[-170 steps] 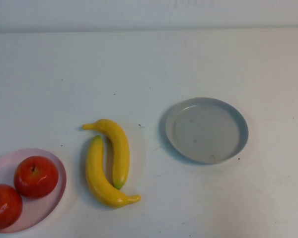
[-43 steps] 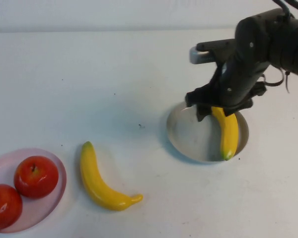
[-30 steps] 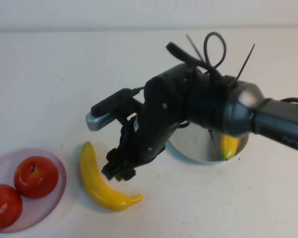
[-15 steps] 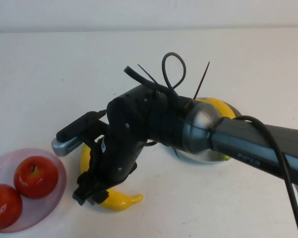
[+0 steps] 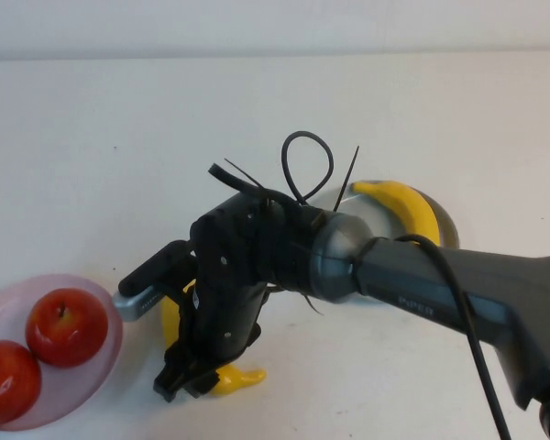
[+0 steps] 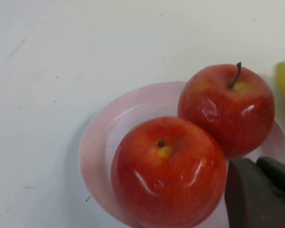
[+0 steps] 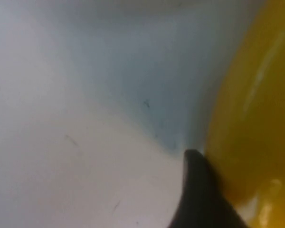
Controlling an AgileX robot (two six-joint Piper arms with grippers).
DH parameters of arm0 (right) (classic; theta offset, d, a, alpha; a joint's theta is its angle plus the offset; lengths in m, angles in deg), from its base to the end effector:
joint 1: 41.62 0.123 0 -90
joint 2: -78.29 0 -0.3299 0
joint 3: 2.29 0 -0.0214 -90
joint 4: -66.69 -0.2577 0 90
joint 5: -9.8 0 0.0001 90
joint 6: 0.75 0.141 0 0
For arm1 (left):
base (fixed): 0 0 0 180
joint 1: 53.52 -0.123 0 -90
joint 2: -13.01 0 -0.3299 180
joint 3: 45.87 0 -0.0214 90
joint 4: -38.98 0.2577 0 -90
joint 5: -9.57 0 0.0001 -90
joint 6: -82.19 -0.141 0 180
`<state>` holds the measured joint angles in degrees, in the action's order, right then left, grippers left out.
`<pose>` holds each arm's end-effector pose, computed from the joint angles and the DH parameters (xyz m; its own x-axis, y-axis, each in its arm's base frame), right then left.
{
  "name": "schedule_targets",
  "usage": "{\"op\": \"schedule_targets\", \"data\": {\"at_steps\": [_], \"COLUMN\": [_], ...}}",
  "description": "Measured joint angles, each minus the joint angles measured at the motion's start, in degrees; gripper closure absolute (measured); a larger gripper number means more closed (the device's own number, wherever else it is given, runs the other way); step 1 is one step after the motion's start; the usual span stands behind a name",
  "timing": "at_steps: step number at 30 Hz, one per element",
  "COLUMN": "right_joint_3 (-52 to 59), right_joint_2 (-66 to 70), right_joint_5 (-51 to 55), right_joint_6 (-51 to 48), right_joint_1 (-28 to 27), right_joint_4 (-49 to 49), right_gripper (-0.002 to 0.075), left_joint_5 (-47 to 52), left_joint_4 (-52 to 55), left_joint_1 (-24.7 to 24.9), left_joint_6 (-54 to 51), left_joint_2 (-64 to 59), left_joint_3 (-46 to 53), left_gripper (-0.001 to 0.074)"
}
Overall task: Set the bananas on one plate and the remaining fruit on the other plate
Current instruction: Put another type of fruit in the right plate
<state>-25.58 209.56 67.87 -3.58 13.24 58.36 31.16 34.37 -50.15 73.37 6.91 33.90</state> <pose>0.2757 0.4218 0.1761 -0.5808 -0.7771 -0.2423 -0.8130 0.5684 0.1260 0.0616 -0.0078 0.1557 -0.2907 0.0962 -0.9520 0.1102 0.9917 0.0666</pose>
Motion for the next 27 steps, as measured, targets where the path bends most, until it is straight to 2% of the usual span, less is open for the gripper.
{"op": "schedule_targets", "data": {"at_steps": [3, 11, 22, 27], "right_joint_3": [-0.6, -1.0, 2.9, 3.0], "right_joint_2": [0.0, -4.1, -9.2, -7.7], "right_joint_5": [0.5, 0.6, 1.5, 1.8], "right_joint_6": [0.5, 8.3, 13.0, 13.1], "right_joint_1": [0.0, -2.5, -17.6, -21.0], "right_joint_4": [0.1, 2.8, 10.3, 10.6], "right_gripper": [0.0414, 0.0413, 0.0413, 0.0413], "left_joint_5": [0.0, 0.0, 0.0, 0.0], "left_joint_4": [0.0, 0.0, 0.0, 0.0], "left_joint_1": [0.0, 0.0, 0.0, 0.0], "left_joint_6": [0.0, 0.0, 0.0, 0.0], "left_joint_2": [0.0, 0.0, 0.0, 0.0], "left_joint_3": [0.0, 0.0, 0.0, 0.0], "left_gripper": [0.0731, 0.0731, 0.0731, 0.0731]}}
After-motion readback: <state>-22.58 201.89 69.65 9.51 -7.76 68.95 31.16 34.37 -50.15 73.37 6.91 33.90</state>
